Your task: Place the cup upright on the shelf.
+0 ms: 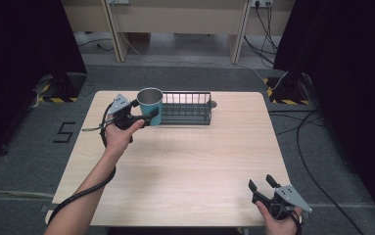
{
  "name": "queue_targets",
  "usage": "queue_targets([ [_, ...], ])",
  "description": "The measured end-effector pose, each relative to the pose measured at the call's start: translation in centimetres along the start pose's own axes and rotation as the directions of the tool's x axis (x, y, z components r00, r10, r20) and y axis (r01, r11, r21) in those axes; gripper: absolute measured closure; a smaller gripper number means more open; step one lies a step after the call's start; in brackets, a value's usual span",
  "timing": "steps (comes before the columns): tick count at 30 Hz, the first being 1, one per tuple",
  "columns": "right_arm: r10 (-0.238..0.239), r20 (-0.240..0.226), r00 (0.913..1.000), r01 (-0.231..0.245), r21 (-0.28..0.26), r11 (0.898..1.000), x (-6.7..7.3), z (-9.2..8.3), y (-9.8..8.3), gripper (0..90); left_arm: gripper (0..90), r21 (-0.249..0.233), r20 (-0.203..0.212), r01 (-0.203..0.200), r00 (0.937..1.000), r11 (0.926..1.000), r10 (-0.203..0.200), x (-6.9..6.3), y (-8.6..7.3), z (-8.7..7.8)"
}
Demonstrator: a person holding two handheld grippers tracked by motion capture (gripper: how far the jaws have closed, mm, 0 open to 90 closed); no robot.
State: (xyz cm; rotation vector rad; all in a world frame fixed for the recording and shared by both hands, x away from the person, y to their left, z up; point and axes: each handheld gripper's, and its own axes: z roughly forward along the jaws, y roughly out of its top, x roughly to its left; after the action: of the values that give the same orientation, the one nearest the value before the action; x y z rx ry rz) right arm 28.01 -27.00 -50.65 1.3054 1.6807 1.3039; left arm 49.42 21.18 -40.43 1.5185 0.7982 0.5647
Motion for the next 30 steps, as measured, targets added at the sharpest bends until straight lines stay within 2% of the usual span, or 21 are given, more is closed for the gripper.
queue_targets([
  [30,0.008,-0.001,1.0000,-0.008,-0.002,1.000,-0.2,0.0,-0.1,29.3,14.8,-0.005,0.017,-0.004,0.9998,1.0000,0.004,-0.7,1.4,2.8],
])
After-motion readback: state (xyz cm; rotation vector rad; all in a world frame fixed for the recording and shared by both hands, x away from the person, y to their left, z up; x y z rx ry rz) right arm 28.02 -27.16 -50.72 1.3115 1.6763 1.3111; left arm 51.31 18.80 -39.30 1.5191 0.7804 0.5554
